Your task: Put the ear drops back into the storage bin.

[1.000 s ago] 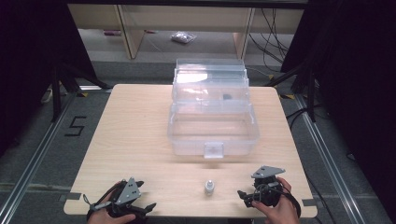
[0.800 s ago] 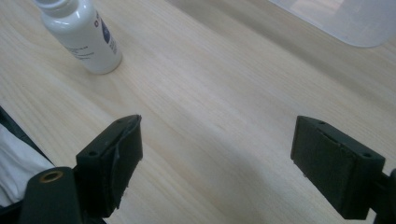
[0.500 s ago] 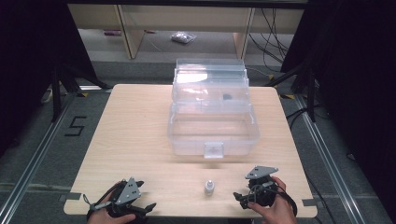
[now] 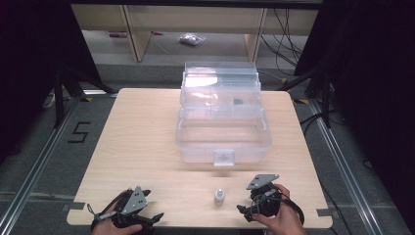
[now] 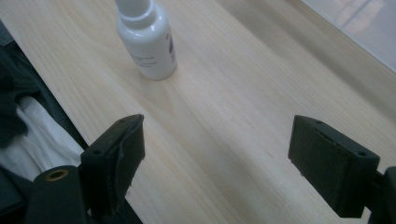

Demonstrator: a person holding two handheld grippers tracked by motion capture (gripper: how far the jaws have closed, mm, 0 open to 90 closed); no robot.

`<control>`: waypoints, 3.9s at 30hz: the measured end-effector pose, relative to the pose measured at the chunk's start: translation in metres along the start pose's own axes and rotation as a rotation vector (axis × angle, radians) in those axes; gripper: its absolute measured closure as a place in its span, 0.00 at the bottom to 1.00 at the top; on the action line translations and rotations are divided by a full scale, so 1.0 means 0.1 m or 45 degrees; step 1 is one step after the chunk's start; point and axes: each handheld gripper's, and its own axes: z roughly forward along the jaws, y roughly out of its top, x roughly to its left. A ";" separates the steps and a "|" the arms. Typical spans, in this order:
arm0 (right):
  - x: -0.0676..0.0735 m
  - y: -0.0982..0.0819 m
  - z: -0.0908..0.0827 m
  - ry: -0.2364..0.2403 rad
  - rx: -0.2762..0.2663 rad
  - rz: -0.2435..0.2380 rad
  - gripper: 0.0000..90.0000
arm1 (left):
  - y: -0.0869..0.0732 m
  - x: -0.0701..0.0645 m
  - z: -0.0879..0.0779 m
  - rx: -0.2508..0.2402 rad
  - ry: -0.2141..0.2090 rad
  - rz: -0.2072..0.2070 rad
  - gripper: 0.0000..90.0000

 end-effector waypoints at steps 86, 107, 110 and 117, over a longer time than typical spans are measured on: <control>0.29 0.90 0.39 0.115 0.305 -0.425 0.67 | -0.01 0.00 0.01 -0.014 -0.011 -0.009 0.18; -0.03 1.07 0.03 0.077 0.325 -0.384 0.67 | -0.01 0.00 0.01 -0.008 -0.011 -0.012 0.18; -0.08 1.08 -0.02 0.061 0.316 -0.381 0.67 | -0.01 0.00 0.01 -0.006 -0.008 -0.005 0.18; -0.19 1.09 -0.16 0.054 0.321 -0.375 0.67 | -0.01 0.00 0.01 -0.003 -0.007 -0.004 0.18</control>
